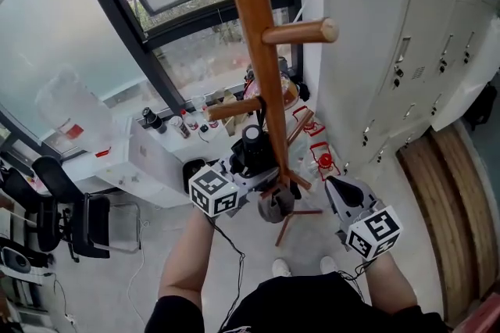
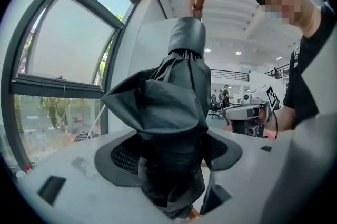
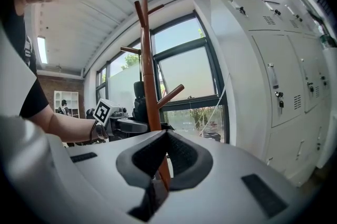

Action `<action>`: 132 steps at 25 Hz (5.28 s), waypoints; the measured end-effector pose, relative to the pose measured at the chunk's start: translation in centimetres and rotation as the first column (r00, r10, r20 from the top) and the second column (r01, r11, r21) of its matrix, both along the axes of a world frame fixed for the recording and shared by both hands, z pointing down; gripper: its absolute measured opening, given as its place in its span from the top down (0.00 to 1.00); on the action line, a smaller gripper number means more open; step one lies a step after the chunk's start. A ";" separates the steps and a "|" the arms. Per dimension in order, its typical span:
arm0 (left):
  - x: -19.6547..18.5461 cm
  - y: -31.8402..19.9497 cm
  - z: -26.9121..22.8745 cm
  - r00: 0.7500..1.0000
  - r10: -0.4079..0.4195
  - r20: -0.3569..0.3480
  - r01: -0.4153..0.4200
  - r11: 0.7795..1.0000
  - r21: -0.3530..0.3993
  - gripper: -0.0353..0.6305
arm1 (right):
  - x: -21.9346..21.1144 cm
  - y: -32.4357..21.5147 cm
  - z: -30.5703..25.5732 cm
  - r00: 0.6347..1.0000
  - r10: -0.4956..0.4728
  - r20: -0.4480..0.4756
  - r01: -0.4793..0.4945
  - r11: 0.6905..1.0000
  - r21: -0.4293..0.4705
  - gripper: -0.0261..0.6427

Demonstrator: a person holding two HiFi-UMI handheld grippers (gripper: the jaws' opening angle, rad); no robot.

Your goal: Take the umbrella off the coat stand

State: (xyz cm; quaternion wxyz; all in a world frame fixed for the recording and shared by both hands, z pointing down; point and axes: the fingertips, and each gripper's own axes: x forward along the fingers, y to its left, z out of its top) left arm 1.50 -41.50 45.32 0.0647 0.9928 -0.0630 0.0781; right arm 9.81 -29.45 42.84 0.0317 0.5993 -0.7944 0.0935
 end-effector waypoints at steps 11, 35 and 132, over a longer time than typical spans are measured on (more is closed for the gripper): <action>0.0 0.0 0.0 1.000 0.008 0.008 -0.008 1.000 0.004 0.49 | -0.3 0.1 0.7 1.000 0.009 0.016 -0.009 1.000 -0.009 0.88; -2.1 0.6 -4.5 0.972 -0.221 -0.075 0.224 0.974 0.030 0.54 | -0.2 0.2 -0.4 0.998 -0.060 0.029 0.059 0.998 0.016 0.88; -14.9 39.4 -0.6 0.707 -0.704 -0.070 0.700 0.710 -0.071 0.55 | -12.4 24.2 0.7 0.885 -0.466 0.010 0.466 0.885 -0.002 0.88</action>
